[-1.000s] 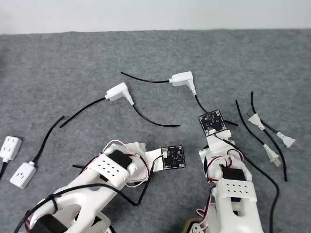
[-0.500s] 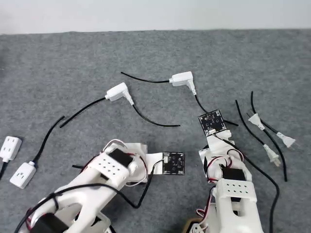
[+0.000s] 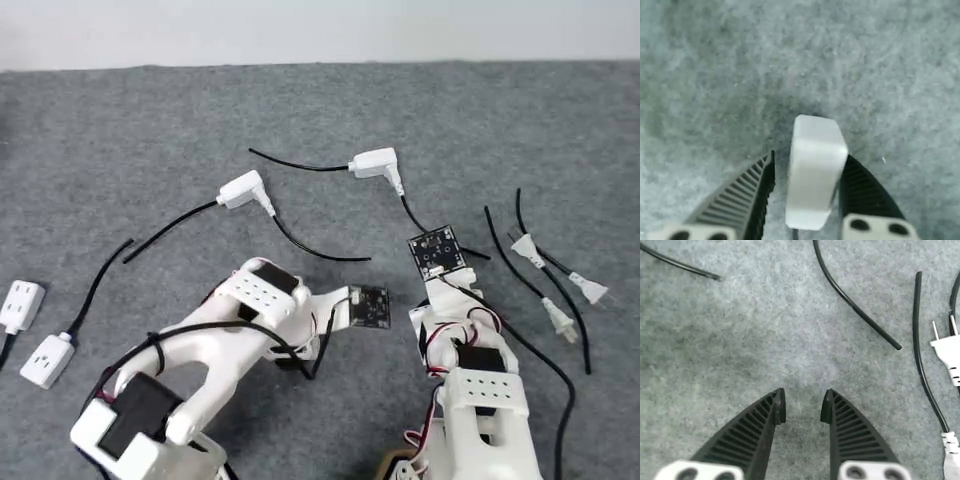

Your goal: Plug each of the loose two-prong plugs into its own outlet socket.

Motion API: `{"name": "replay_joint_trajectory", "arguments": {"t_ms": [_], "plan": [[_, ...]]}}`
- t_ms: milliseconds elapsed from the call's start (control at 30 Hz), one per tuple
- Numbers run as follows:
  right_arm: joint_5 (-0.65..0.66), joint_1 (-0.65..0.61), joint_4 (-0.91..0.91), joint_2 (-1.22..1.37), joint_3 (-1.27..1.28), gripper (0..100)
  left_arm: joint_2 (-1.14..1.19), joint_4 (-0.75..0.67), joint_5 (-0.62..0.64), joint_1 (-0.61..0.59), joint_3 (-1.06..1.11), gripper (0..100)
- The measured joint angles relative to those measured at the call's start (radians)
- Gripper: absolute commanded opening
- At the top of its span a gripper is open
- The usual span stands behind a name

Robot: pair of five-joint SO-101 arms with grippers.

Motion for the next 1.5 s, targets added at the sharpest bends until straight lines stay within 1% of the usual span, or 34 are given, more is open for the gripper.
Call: {"name": "replay_joint_trajectory", "arguments": {"t_ms": [200,333,633,767,900,1067,1267,1500], "plan": [[0.000,0.000,0.000,0.000,0.000,12.9,0.015,-0.002,0.002,-0.046,-0.026,17],[0.000,0.000,0.000,0.000,0.000,12.9,-0.015,0.002,0.002,-0.077,-0.064,17],[0.000,0.000,0.000,0.000,0.000,12.9,-0.066,0.077,-0.005,-0.080,-0.181,17],[0.000,0.000,0.000,0.000,0.000,12.9,-0.068,0.084,-0.005,-0.080,-0.184,17],[0.000,0.000,0.000,0.000,0.000,12.9,-0.068,0.084,-0.005,-0.080,-0.126,17],[0.000,-0.023,0.000,0.000,0.000,12.9,-0.068,0.034,-0.005,-0.080,-0.055,17],[0.000,-0.023,0.000,0.000,0.000,12.9,-0.072,-0.086,0.028,-0.081,-0.028,17],[0.000,-0.023,0.000,0.000,0.000,12.9,-0.071,-0.080,0.037,-0.081,-0.037,17]]}}
